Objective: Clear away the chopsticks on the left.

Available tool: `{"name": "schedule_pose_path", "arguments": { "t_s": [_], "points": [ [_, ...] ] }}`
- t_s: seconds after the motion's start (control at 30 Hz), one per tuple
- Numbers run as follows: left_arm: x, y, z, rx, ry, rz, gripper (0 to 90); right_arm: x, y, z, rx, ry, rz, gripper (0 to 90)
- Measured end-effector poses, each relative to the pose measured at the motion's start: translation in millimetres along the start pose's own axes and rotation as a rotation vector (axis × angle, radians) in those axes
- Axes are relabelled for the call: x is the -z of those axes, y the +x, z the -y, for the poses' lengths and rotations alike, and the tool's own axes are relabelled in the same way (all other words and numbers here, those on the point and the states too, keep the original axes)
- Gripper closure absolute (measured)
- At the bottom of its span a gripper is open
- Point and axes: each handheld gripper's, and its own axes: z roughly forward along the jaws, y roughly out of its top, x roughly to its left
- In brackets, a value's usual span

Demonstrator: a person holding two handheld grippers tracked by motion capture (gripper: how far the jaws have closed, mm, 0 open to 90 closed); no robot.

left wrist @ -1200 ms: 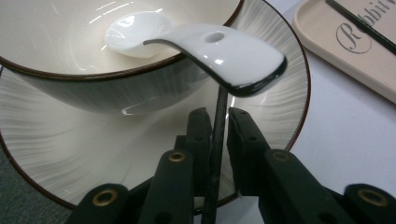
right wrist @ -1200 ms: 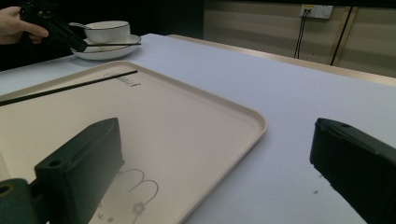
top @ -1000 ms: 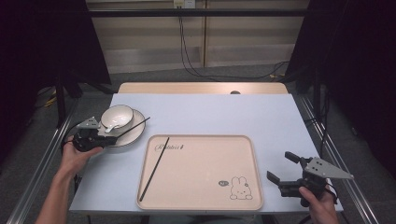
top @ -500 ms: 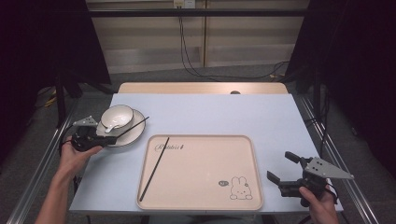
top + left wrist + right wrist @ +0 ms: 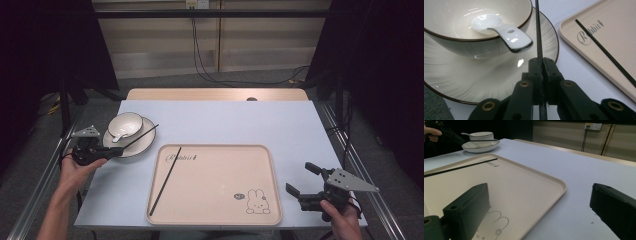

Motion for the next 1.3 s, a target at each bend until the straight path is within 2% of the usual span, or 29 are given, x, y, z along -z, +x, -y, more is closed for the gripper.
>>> {"name": "schedule_pose_path", "arguments": {
  "t_s": [0.03, 0.17, 0.27, 0.3, 0.37, 0.43, 0.5, 0.53, 0.67, 0.7, 1.07, 1.27, 1.3],
  "points": [
    [0.8, -0.5, 0.3, -0.005, -0.001, -0.007, 85.8, -0.1, 0.0, 0.0, 0.001, -0.002, 0.0, 2.4],
    [6.7, -6.4, 1.1, 0.018, -0.029, 0.003, 85.8, -0.2, 0.5, -0.1, -0.003, -0.003, 0.003, 2.4],
    [10.0, -10.2, 2.5, 0.032, -0.033, -0.009, 85.7, -0.3, 0.4, -0.1, -0.002, -0.003, 0.003, 2.4],
    [10.5, -10.8, 4.1, 0.039, -0.043, 0.009, 85.7, -0.4, 0.5, -0.2, -0.002, -0.003, 0.002, 2.4],
    [12.6, -14.4, 6.8, 0.046, -0.046, -0.006, 85.7, -0.3, 0.7, -0.1, -0.003, -0.002, 0.0, 2.4],
    [15.3, -16.3, 8.2, 0.052, -0.055, 0.006, 85.7, -0.4, 0.6, -0.1, -0.003, -0.004, 0.001, 2.4],
    [17.9, -20.6, 8.9, 0.051, -0.064, -0.003, 85.7, -0.4, 0.7, -0.1, -0.002, -0.003, 0.001, 2.4],
    [19.5, -23.0, 9.4, 0.054, -0.068, 0.009, 85.7, -0.3, 0.8, -0.1, -0.004, -0.002, 0.0, 2.4],
    [23.1, -31.6, 12.5, 0.065, -0.077, 0.006, 85.7, -0.3, 0.7, -0.1, -0.002, -0.003, -0.001, 2.4],
    [23.9, -32.4, 12.9, 0.066, -0.076, 0.017, 85.8, -0.4, 0.5, -0.2, -0.003, -0.003, -0.001, 2.4],
    [31.9, -60.1, 17.4, 0.108, -0.1, -0.019, 85.7, -0.3, 0.8, -0.1, 0.003, 0.0, -0.005, 2.4],
    [36.5, -77.5, 16.3, 0.123, -0.12, -0.008, 85.7, -0.3, 0.9, -0.1, 0.002, -0.002, 0.0, 2.4],
    [37.7, -80.5, 15.7, 0.122, -0.123, -0.021, 85.7, -0.3, 1.1, -0.2, -0.003, -0.002, -0.003, 2.4]
  ]
}}
